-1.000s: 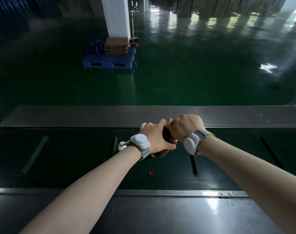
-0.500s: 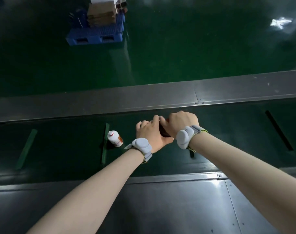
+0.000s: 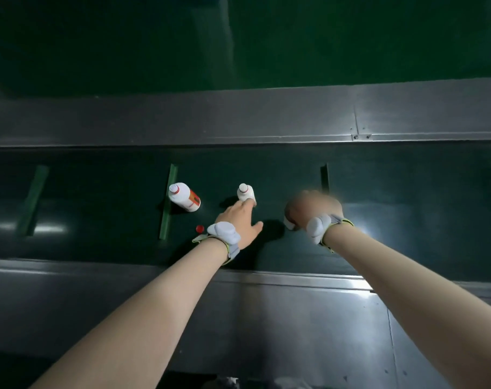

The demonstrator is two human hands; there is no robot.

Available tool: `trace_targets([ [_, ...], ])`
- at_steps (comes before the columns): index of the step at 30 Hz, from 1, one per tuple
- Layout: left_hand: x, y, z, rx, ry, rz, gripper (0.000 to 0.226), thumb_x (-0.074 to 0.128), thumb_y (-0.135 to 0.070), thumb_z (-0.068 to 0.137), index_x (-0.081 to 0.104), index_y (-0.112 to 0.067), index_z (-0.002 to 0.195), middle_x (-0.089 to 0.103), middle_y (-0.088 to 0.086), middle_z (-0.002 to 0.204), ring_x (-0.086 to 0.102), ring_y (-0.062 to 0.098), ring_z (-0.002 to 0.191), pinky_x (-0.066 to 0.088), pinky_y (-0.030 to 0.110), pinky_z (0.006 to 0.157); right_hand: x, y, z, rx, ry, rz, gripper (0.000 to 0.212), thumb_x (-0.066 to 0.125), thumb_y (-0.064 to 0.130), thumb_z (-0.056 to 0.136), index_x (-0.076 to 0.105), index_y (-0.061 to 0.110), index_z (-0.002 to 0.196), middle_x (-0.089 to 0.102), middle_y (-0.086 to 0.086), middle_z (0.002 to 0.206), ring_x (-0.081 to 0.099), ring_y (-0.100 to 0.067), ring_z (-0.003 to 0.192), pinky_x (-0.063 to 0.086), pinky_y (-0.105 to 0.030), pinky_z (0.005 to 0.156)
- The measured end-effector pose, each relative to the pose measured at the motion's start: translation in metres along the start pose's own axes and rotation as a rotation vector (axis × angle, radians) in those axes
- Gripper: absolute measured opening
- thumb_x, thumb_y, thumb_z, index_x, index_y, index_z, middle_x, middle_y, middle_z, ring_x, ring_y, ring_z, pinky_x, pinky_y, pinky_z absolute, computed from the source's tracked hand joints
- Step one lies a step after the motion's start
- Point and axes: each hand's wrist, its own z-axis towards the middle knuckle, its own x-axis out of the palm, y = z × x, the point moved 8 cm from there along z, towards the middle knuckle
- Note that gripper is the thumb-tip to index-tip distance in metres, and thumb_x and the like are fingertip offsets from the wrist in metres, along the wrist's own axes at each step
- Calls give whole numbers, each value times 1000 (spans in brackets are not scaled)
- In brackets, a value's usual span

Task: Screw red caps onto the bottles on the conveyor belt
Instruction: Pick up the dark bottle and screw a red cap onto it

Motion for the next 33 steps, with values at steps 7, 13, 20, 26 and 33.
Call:
trace_targets([
  [7,30,73,24,-145,51,62,50,64,-54,99,56,-28,141,63,-3,139,66,26,122,61,45,88,54,-13,60,38,122,-59,27,57,30,94,57,13,116,65,-6,118,70,-30,101,41,-35,68],
  [13,45,91,30,-161,38,69,49,65,-56,99,58,-27,138,65,-6,136,66,23,118,55,37,76,71,-19,82,66,170,-112,32,61,24,88,57,12,118,65,-6,118,70,-28,102,41,-34,66],
  [20,38,101,29,-130,-38,60,44,64,-55,100,61,-29,134,67,-7,131,66,22,116,49,35,72,74,-22,81,128,70,-100,32,55,35,97,55,12,119,63,-11,120,67,-34,105,40,-34,70],
  [26,40,113,31,-121,-10,44,44,64,-55,100,60,-28,135,67,-7,132,66,23,117,52,36,74,60,43,56,-105,-155,-219,31,57,41,93,58,13,108,60,-15,112,55,-38,105,44,-46,88],
  [33,55,129,46,-53,33,36,45,65,-54,100,60,-27,136,67,-4,132,65,25,119,54,37,75,95,126,49,-245,-25,-50,37,57,45,97,61,14,116,65,-12,113,58,-37,111,46,-45,89],
])
